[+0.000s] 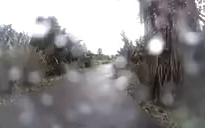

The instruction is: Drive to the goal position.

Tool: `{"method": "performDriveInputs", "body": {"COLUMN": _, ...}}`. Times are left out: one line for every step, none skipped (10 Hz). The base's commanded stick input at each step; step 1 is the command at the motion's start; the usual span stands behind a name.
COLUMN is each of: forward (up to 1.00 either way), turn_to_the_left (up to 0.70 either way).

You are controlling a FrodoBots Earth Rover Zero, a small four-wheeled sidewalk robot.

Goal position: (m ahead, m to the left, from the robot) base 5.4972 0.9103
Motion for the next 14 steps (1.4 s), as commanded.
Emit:
{"method": "performDriveInputs", "body": {"forward": 1.00, "turn_to_the_left": 0.00}}
{"method": "performDriveInputs", "body": {"forward": 1.00, "turn_to_the_left": -0.01}}
{"method": "performDriveInputs", "body": {"forward": 1.00, "turn_to_the_left": -0.02}}
{"method": "performDriveInputs", "body": {"forward": 1.00, "turn_to_the_left": -0.02}}
{"method": "performDriveInputs", "body": {"forward": 1.00, "turn_to_the_left": -0.02}}
{"method": "performDriveInputs", "body": {"forward": 1.00, "turn_to_the_left": -0.02}}
{"method": "performDriveInputs", "body": {"forward": 1.00, "turn_to_the_left": -0.03}}
{"method": "performDriveInputs", "body": {"forward": 1.00, "turn_to_the_left": -0.03}}
{"method": "performDriveInputs", "body": {"forward": 1.00, "turn_to_the_left": -0.03}}
{"method": "performDriveInputs", "body": {"forward": 1.00, "turn_to_the_left": -0.03}}
{"method": "performDriveInputs", "body": {"forward": 1.00, "turn_to_the_left": -0.03}}
{"method": "performDriveInputs", "body": {"forward": 1.00, "turn_to_the_left": -0.03}}
{"method": "performDriveInputs", "body": {"forward": 1.00, "turn_to_the_left": -0.03}}
{"method": "performDriveInputs", "body": {"forward": 1.00, "turn_to_the_left": -0.03}}
